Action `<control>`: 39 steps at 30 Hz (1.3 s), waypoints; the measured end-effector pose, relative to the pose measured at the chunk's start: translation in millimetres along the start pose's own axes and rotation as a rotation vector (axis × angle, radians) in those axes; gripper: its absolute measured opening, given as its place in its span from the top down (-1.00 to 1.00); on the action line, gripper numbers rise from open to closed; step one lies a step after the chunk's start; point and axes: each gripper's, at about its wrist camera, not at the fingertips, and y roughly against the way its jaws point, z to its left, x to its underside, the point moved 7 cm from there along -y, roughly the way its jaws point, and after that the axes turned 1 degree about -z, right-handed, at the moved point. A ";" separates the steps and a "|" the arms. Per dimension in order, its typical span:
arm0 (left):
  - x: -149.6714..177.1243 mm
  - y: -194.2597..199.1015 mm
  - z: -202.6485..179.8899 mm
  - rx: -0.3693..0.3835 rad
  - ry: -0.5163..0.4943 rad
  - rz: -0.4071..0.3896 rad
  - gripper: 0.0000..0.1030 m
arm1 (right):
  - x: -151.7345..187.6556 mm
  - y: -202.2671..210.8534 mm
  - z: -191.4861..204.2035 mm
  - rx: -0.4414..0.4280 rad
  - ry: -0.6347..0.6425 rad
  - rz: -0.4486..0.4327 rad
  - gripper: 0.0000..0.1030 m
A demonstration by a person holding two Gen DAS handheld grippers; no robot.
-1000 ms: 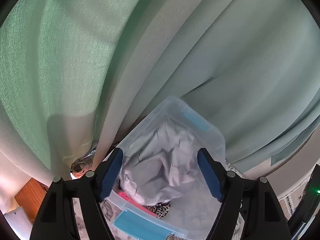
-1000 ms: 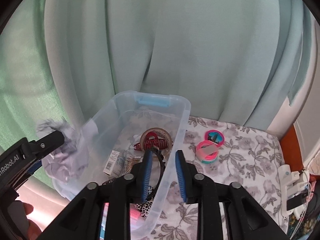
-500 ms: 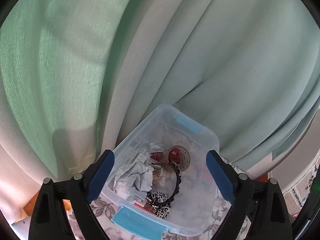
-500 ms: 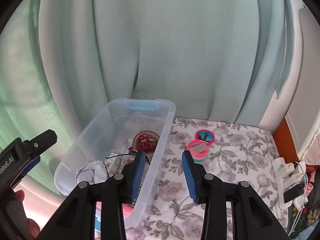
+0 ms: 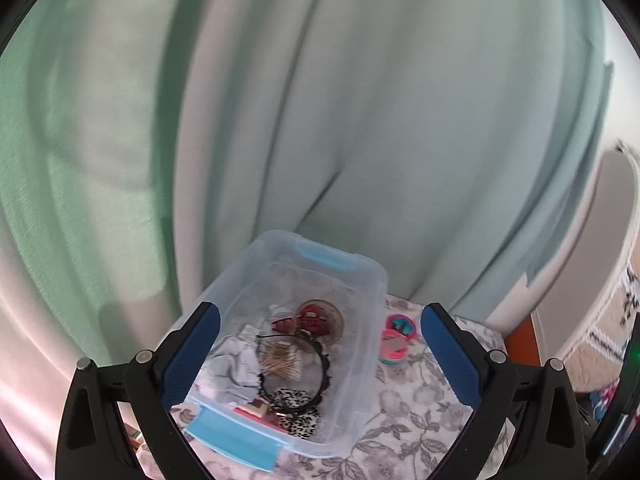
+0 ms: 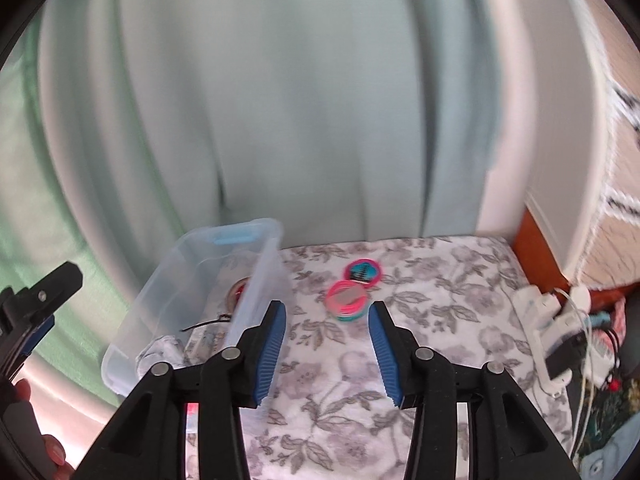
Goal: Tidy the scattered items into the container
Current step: 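Open the left tool over the box while the right tool releases the headband, then move both tools toward the pink hair ties and pink round mirror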
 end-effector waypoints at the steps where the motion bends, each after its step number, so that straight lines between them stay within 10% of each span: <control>1: 1.1 0.2 -9.2 0.011 -0.019 0.000 -0.95 | -0.8 0.8 -9.5 0.005 -0.015 -0.001 0.05; 20: 79.7 -87.4 -130.4 0.166 -0.193 0.228 -1.00 | 38.6 -47.5 -157.1 0.077 -0.210 0.114 -0.13; 39: 132.4 -242.7 -124.0 -0.084 -0.222 0.317 -0.99 | 61.6 -175.2 -187.0 0.083 -0.105 0.249 -0.14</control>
